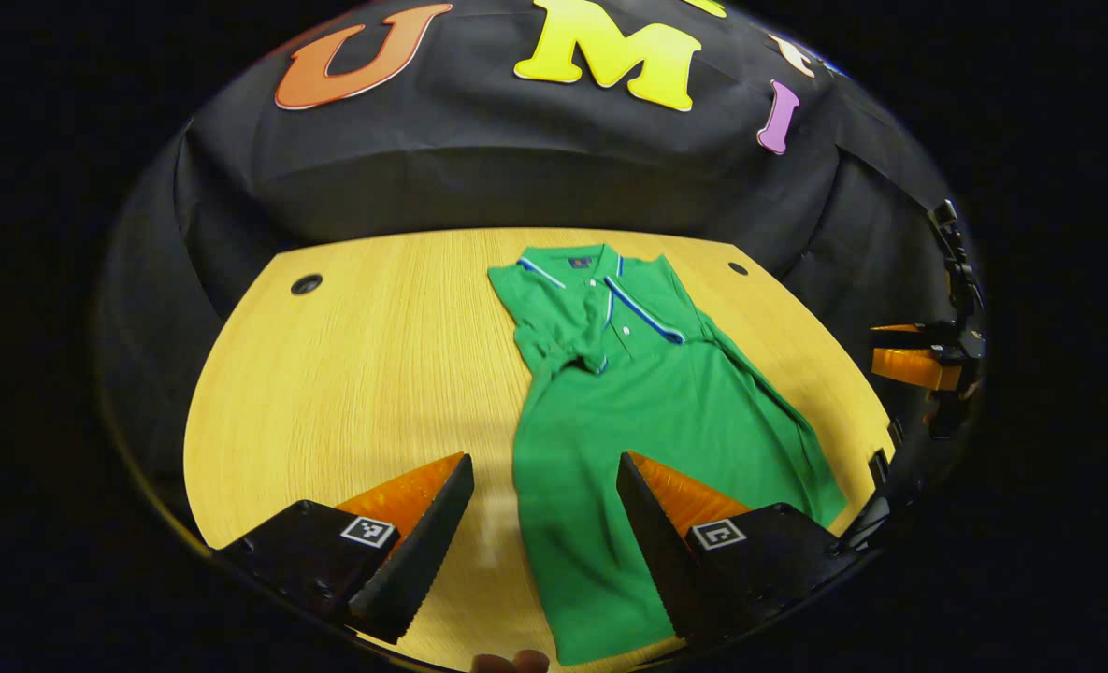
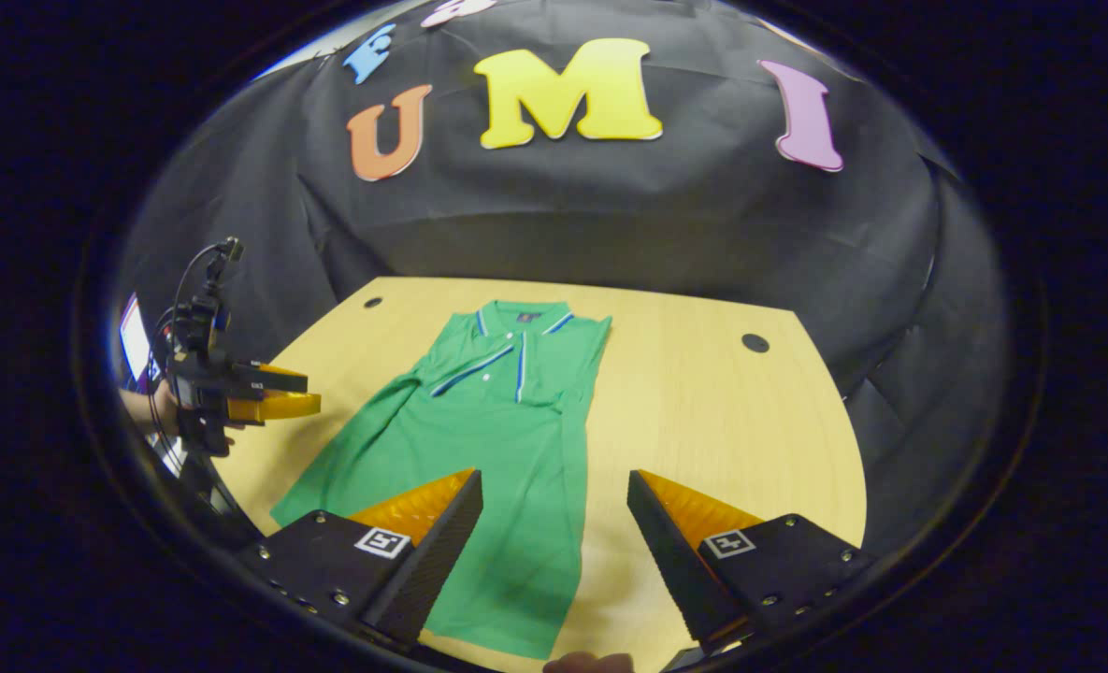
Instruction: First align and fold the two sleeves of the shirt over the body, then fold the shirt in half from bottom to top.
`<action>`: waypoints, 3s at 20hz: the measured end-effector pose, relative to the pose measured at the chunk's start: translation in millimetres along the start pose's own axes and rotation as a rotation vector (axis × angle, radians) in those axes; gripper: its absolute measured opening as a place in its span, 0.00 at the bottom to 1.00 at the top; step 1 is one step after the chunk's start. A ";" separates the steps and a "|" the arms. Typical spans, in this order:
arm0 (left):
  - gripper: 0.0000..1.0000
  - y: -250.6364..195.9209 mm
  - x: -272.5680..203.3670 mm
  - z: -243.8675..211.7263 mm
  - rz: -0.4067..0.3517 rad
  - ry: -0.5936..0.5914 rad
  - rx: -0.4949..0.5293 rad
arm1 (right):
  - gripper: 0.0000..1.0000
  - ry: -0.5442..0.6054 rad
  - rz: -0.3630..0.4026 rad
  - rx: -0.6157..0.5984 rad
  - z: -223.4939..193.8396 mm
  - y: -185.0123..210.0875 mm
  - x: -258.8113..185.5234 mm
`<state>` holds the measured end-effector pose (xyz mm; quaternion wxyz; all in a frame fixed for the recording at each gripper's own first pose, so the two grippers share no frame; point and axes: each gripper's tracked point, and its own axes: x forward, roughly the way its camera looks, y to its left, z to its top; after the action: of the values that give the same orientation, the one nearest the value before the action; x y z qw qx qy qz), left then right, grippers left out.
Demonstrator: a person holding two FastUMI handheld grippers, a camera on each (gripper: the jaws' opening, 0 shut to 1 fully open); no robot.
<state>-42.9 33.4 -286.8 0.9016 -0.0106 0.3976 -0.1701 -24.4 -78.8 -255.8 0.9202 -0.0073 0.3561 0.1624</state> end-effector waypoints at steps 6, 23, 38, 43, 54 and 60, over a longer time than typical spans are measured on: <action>0.99 -33.0 -37.6 -92.3 -0.082 0.155 0.007 | 0.98 0.218 0.034 -0.039 -100.9 5.2 -2.8; 1.00 -73.8 -38.8 -160.5 -0.163 0.252 -0.020 | 0.99 0.365 0.088 -0.232 -203.3 43.0 -5.9; 0.03 -100.7 -34.1 -150.2 -0.296 0.281 -0.098 | 0.01 0.383 0.177 -0.105 -181.2 52.4 0.5; 0.03 -100.4 -36.4 -114.9 -0.318 0.219 -0.113 | 0.01 0.329 0.212 -0.056 -147.5 55.1 -5.0; 0.03 -81.7 -52.0 -12.5 -0.307 0.029 -0.112 | 0.01 0.147 0.234 -0.003 -44.8 47.8 -4.5; 0.03 -73.4 -45.3 42.8 -0.294 -0.058 -0.091 | 0.01 0.060 0.211 -0.019 14.9 32.6 5.9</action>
<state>-62.3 -26.4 -213.9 0.8767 -0.1142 0.3729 -0.2816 -20.5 -44.3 -245.3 0.8869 0.0168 0.3806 0.2613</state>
